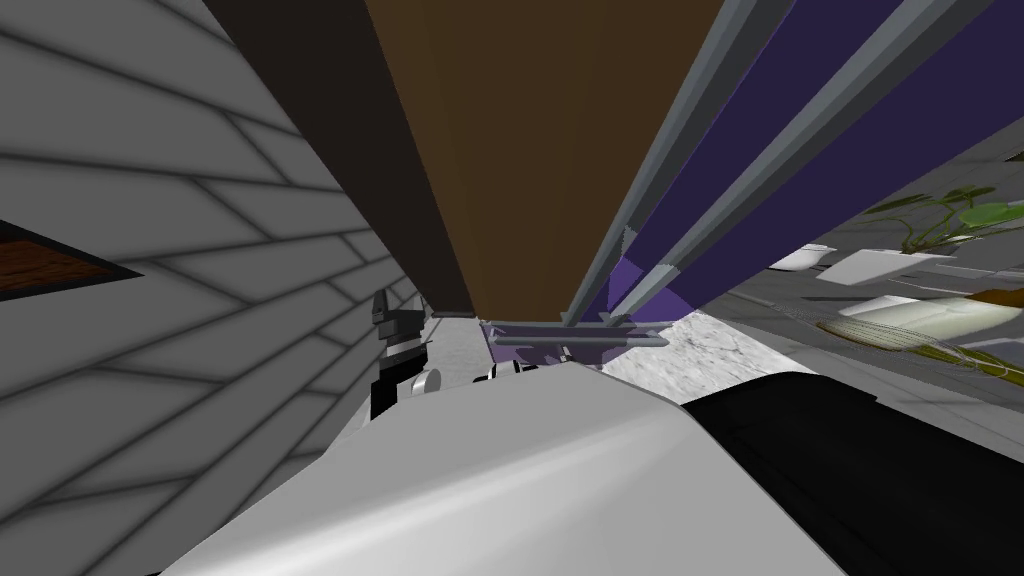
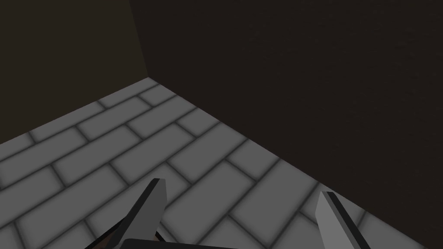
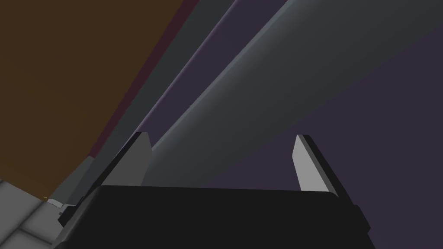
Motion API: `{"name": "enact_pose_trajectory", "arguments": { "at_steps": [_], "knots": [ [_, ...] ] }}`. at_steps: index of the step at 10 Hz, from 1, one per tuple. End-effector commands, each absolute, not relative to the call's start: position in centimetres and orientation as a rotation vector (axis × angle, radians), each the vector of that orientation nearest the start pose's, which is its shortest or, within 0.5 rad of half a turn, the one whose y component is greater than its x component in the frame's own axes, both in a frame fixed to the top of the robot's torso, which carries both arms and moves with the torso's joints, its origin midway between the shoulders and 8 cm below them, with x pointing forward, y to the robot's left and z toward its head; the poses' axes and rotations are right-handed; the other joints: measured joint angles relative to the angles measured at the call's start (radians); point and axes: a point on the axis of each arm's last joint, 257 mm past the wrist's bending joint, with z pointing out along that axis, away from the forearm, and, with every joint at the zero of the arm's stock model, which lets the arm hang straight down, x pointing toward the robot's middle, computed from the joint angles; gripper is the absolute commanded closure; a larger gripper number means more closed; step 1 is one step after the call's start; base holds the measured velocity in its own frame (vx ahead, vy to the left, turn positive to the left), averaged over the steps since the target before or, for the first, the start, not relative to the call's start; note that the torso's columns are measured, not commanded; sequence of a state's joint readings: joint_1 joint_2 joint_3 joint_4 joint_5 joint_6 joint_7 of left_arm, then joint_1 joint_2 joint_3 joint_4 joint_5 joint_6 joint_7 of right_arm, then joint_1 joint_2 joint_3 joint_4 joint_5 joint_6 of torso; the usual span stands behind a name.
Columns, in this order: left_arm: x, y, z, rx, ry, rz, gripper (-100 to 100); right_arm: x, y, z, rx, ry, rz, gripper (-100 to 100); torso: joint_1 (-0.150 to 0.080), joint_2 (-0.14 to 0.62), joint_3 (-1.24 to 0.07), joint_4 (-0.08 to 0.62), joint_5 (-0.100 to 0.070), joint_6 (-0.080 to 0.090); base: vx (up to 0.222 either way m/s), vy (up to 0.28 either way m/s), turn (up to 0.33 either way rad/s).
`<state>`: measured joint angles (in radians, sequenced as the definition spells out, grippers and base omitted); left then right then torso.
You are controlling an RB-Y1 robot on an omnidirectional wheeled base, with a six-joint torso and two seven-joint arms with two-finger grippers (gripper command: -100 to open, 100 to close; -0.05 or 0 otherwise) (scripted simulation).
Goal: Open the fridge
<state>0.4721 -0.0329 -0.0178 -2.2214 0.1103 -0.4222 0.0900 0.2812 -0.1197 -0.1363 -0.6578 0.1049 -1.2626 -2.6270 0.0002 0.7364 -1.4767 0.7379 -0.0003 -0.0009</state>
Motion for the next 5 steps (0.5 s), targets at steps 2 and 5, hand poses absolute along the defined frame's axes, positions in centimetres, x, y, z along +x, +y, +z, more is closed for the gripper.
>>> {"name": "enact_pose_trajectory", "arguments": {
  "at_steps": [2,5],
  "knots": [
    [36.9,28.9,-0.9,-0.879,0.559,-1.456,0,27.4,-31.9,-41.9,-1.529,0.932,-1.753,-100,0.0,0.003,0.002,0.001,0.0,0.001,0.012,0.019,0.035],
    [36.9,28.9,-0.9,-0.879,0.559,-1.456,0,27.3,-29.9,-42.5,-1.421,1.052,-1.668,-100,0.0,0.002,0.001,0.0,0.0,0.001,0.004,0.018,0.036]
  ]
}}
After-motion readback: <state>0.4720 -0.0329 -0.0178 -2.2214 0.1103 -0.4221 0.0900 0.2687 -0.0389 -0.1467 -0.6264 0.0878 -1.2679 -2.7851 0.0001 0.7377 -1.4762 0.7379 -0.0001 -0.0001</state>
